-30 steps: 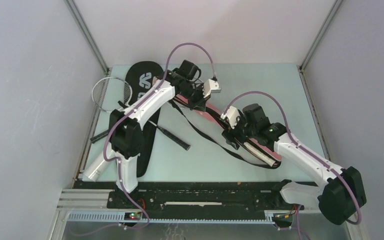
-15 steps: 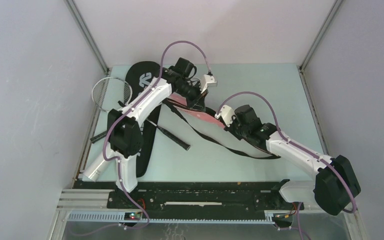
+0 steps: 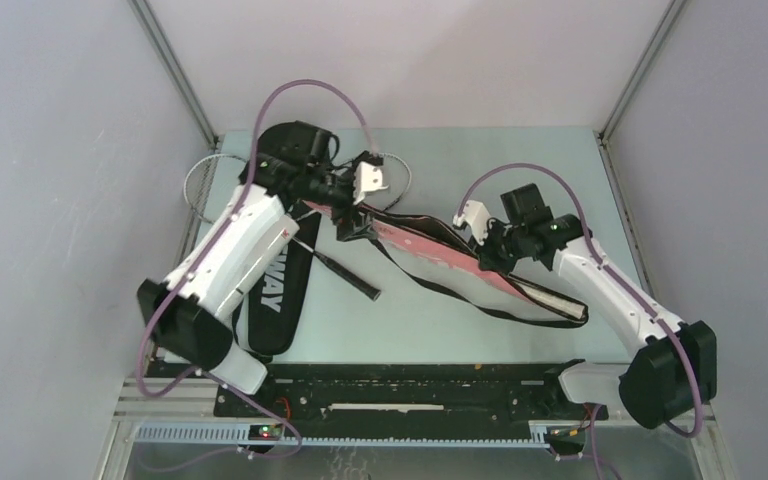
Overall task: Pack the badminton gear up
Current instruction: Pick up the racket bag from the center of the board.
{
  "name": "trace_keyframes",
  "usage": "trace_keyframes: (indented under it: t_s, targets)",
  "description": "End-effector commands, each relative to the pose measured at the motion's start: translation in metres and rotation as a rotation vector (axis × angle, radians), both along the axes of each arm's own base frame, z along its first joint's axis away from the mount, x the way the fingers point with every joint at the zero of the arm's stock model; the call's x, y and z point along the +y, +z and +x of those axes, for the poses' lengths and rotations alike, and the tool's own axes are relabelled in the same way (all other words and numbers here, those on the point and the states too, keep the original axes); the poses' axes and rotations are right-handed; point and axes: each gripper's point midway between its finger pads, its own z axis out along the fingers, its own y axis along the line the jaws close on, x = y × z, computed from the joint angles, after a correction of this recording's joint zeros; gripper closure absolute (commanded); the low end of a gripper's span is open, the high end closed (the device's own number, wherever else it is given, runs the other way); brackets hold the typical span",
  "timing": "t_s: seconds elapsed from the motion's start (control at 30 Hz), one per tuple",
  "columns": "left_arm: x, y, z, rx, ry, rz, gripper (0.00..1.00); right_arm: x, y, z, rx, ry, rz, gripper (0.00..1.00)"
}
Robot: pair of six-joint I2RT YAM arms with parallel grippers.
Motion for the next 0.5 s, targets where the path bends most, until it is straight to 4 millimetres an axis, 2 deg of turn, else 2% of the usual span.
trace_keyframes:
  t_s: [0.0,0.1,0.2,0.37,0.47]
  targets:
    - [0.034,0.002,-0.006,-0.271,-0.078,0.11,0.0,0.005,0.016,-0.019,0.115,0.117,0.053,1.0]
    - [0.057,-0.003,-0.003,-0.366,-0.071,0.175,0.0,0.002,0.016,-0.024,0.129,0.135,0.04,1.0]
    - [0.077,0.004,0.009,-0.451,-0.036,0.195,0.0,-0.001,0.015,-0.028,0.136,0.152,0.028,1.0]
    - [0.099,0.001,0.039,-0.553,-0.015,0.294,0.0,-0.002,0.013,-0.029,0.141,0.164,0.022,1.0]
    - [0.108,-0.009,0.05,-0.569,-0.054,0.351,0.0,-0.004,0.013,-0.029,0.142,0.166,0.022,1.0]
